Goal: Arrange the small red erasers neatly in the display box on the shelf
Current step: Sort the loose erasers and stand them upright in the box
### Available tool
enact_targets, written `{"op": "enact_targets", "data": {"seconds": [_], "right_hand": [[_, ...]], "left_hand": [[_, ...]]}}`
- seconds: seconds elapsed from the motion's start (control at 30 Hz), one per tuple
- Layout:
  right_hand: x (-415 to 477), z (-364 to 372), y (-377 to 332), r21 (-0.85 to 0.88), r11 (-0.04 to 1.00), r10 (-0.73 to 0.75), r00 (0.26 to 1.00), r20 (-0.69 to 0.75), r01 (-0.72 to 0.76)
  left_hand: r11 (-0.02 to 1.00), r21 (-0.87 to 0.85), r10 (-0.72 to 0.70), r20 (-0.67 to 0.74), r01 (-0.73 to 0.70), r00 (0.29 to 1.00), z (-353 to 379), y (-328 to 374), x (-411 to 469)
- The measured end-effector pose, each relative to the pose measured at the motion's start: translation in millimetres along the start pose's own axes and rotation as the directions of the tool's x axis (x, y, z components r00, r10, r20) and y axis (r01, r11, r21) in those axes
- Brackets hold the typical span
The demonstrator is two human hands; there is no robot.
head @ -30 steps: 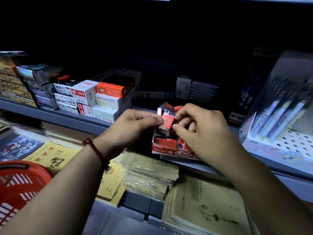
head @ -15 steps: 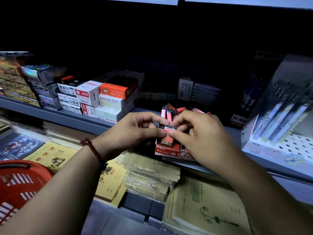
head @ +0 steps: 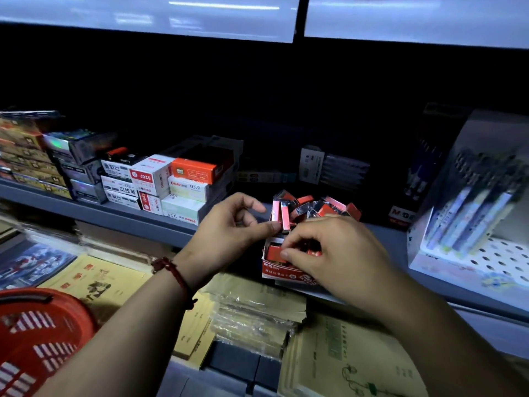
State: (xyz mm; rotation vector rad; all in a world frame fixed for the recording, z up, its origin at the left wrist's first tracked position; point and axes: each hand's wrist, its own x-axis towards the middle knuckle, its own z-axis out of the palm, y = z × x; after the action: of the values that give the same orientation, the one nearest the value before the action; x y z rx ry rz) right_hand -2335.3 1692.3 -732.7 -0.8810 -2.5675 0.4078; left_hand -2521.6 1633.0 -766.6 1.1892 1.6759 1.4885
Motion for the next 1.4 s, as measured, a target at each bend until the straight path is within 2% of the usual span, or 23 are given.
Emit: {"op": "enact_targets", "data": {"seconds": [0.2, 0.3, 0.4, 0.73, 0.9, 1.17, 1.4], "right_hand": [[-2.4, 5.5, 0.1, -0.037, 0.999, -0.038, 0.996, -0.077, 0.036], [-2.9, 5.1, -0.8, -0.054, 0.997, -0.053, 0.996, -0.076, 0.049], [-3.4, 4.7, -0.2, -0.055, 0.997, -0.055, 0.995, -0.084, 0.051], [-3.7, 2.9, 0.7, -0.058, 0.998, -0.042, 0.997, -0.071, 0.038], [-3.5, 2.9, -0.9, -0.075, 0.997, -0.032, 0.997, -0.074, 0.026], [-3.4, 0.6, -3.4, -0.174, 0.985, -0.013, 1.0, -0.015, 0.01], [-3.0, 0.4, -4.5, -0.201, 0.979, -0.03, 1.0, -0.001, 0.029]], "left_hand": [[0.992, 0.102, 0.07, 0.08, -0.078, 0.994, 2.0, 2.2, 1.8], [0.956, 0.255, 0.142, 0.027, -0.144, 0.99, 2.7, 1.3, 6.6], [0.936, 0.304, 0.191, -0.01, -0.179, 0.982, 2.6, -0.3, 6.5], [0.981, 0.144, 0.136, -0.062, -0.126, 0.989, 5.3, 2.5, 0.8], [0.982, 0.128, 0.153, -0.091, -0.14, 0.984, 6.9, 3.7, -0.5], [0.994, -0.102, 0.022, -0.142, -0.037, 0.99, 7.5, 3.0, -0.6], [0.967, -0.249, 0.001, -0.209, -0.054, 0.978, 5.6, 8.3, 0.9]]}}
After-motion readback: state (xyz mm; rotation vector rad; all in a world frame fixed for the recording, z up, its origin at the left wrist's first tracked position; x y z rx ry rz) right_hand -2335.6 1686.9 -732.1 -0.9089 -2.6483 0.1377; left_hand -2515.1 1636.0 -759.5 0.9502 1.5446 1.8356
